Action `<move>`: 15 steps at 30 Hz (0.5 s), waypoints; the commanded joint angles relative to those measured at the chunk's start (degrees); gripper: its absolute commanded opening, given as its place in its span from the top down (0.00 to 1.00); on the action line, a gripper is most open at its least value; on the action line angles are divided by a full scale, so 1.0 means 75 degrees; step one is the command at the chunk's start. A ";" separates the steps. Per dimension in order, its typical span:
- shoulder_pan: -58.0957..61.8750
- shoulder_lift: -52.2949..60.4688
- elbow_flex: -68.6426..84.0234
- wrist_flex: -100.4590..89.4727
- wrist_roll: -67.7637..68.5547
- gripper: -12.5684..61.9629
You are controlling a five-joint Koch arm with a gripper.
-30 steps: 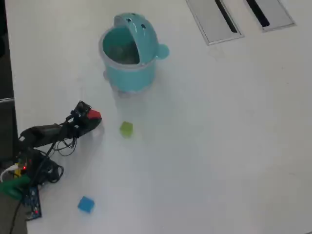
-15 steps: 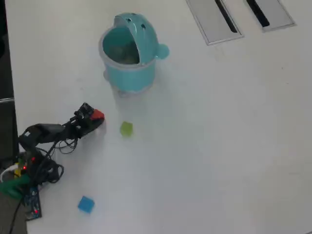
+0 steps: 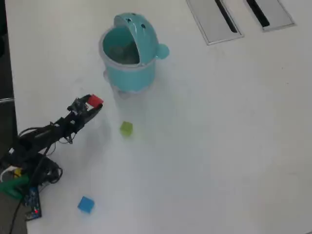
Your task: Grasp RGB lego blocks and put them in the bin one by one.
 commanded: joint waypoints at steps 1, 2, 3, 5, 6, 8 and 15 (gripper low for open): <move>0.0000 0.0492 -0.1043 0.0187 -0.0012 0.57; 0.0023 0.0563 -0.1230 0.0316 -0.0012 0.57; 0.0035 0.0586 -0.1430 0.0422 -0.0012 0.57; 0.0047 0.0609 -0.1887 0.0680 -0.0012 0.57; 0.0047 0.0609 -0.2238 0.0914 -0.0012 0.57; 0.0047 0.0551 -0.2719 0.1125 -0.0012 0.57; 0.0082 0.0023 -0.4465 0.1781 -0.0012 0.57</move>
